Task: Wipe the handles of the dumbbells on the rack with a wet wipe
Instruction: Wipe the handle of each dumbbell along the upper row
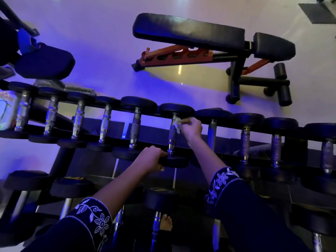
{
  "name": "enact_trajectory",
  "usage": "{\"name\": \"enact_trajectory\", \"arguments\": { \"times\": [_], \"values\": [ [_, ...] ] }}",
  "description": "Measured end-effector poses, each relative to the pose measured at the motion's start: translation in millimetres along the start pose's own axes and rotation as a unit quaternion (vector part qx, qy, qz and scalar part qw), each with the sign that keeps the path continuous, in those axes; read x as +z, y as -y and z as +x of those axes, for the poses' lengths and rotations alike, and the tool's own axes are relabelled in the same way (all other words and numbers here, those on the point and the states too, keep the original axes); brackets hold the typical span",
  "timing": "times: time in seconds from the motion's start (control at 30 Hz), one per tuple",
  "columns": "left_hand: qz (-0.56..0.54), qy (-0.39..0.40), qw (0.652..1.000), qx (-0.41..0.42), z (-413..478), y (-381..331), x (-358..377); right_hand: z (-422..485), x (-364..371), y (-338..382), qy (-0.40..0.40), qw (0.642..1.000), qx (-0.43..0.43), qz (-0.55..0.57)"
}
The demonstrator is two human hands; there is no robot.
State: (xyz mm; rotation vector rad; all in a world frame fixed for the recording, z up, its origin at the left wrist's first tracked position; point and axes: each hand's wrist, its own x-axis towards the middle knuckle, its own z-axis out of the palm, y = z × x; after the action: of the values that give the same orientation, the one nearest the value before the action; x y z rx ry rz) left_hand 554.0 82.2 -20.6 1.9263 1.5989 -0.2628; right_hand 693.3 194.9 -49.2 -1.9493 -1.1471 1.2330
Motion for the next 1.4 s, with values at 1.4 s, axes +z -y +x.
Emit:
{"name": "enact_trajectory", "arguments": {
  "times": [1.4],
  "values": [
    [-0.16, -0.146, 0.97, 0.107, -4, -4, 25, -12, -5, -23, 0.077, 0.996, -0.021, -0.048]
  ]
}}
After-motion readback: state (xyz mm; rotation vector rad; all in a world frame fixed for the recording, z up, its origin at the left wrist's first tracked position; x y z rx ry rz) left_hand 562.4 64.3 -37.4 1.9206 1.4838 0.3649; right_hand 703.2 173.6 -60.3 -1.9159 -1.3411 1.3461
